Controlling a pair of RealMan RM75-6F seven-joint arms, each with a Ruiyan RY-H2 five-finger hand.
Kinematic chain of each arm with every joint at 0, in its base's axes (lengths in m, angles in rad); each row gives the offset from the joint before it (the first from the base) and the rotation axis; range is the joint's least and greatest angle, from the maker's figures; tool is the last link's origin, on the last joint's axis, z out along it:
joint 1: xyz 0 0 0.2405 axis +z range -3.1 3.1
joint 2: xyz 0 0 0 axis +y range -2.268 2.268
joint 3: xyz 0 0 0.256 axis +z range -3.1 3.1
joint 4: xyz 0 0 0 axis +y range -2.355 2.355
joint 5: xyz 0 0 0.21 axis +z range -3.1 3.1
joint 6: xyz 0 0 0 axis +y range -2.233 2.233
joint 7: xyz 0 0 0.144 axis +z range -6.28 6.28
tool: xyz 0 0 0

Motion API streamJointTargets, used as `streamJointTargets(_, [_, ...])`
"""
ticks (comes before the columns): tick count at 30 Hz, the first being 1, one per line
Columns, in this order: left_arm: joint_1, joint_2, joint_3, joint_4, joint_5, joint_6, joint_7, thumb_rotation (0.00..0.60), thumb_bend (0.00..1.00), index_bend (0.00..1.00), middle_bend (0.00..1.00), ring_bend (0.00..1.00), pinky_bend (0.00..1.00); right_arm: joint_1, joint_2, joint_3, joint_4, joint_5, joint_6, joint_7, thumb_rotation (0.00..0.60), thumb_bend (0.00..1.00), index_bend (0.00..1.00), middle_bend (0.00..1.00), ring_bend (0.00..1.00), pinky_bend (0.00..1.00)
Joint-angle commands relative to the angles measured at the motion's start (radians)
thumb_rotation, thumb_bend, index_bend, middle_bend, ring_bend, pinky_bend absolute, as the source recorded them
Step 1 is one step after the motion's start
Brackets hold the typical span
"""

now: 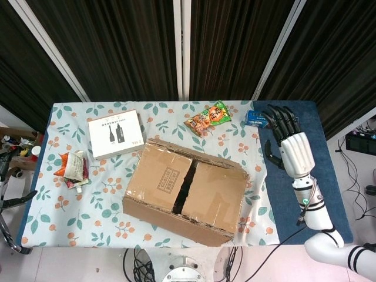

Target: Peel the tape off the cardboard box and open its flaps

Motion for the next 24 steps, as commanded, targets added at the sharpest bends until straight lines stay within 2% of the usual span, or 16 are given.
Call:
streamJointTargets(1, [-0.001,0.004,0.005,-0.002,0.01,-0.002,-0.003,0.473,0.0,0.08,0.13,0.1,0.19,0.029,0.105,-0.089,-0.115,-0.146,-0.012,0.047,0.6,0.91,0.09,0.14,0.0,0.0])
streamJointTargets(6, [0.003,0.006,0.005,-0.006,0.016,0.008,-0.016,0.449,0.0,0.08,0.13,0.11,0.19,0.073,0.233,-0.161,-0.293,-0.195,-0.184,-0.069,0.6,0.99,0.26,0.21,0.0,0.0])
streamJointTargets(9, [0.006,0.007,0.007,-0.006,0.016,0.009,-0.019,0.444,0.0,0.08,0.13,0.11,0.19,0.108,0.285,-0.174,-0.375,-0.175,-0.291,-0.126,0.6,0.99,0.3,0.22,0.0,0.0])
streamJointTargets(13, [0.01,0.01,0.009,-0.005,0.015,0.011,-0.029,0.448,0.0,0.08,0.13,0.11,0.19,0.158,0.336,-0.17,-0.459,-0.109,-0.424,-0.184,0.6,1.0,0.31,0.23,0.0,0.0])
streamJointTargets(17, [0.014,0.009,0.008,0.002,0.012,0.015,-0.043,0.45,0.0,0.08,0.13,0.11,0.19,0.201,0.344,-0.155,-0.505,-0.048,-0.515,-0.271,0.6,1.0,0.3,0.23,0.0,0.0])
streamJointTargets(24, [0.018,-0.001,0.01,0.025,0.01,0.014,-0.068,0.448,0.0,0.08,0.13,0.11,0.19,0.265,0.289,-0.135,-0.528,0.113,-0.629,-0.417,0.6,1.0,0.3,0.21,0.0,0.0])
